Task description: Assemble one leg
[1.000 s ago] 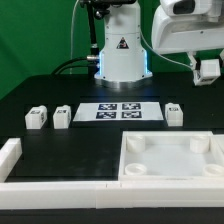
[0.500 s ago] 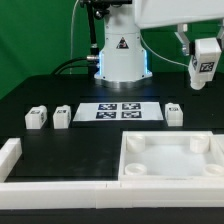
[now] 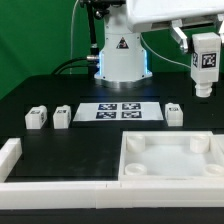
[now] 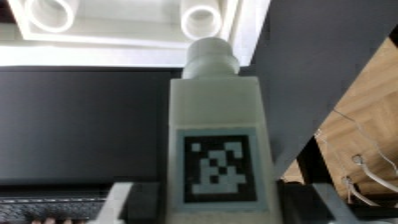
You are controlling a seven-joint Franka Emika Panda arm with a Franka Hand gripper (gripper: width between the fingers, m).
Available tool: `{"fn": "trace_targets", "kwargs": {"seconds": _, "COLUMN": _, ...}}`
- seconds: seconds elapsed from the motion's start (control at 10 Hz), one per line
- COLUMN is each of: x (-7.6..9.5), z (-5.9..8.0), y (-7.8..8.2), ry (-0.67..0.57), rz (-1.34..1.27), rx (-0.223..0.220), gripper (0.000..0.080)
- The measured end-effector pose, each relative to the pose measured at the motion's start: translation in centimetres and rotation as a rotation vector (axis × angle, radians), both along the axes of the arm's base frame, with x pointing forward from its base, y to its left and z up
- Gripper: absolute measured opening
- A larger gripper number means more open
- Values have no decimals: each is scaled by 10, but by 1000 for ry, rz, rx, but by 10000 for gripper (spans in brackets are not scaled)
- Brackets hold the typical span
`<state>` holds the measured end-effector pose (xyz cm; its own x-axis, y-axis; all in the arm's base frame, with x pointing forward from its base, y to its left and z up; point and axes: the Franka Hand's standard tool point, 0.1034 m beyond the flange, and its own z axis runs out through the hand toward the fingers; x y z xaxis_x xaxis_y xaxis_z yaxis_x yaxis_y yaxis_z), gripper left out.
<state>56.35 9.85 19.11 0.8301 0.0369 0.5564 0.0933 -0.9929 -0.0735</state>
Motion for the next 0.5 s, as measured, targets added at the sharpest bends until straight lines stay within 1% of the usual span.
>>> {"fn": "trace_targets", "kwargs": {"seconds": 0.1, "x": 1, "z": 1, "y": 0, "ry": -1, "rz": -1, "rx": 1, "gripper": 294}}
{"fn": "trace_targets", "kwargs": {"seconds": 0.2, "x": 7, "z": -4, "y": 6, "ry": -3, "rz": -2, "rx": 9, "gripper": 294}}
{"fn": "trace_targets", "kwargs": {"seconds": 0.3, "x": 19, "z": -14, "y": 11, "ry": 2, "rz": -4, "rx": 13, "gripper": 294}}
{"fn": "trace_targets", "kwargs": {"seconds": 0.4, "x": 29, "z": -22, "y": 7, "ry": 5, "rz": -9, "rx": 8, "gripper": 294}}
{"fn": "trace_targets", "kwargs": {"seconds": 0.5, "x": 38, "z": -32, "y": 0, "ry": 9, "rz": -8, "rx": -5, "gripper": 294}}
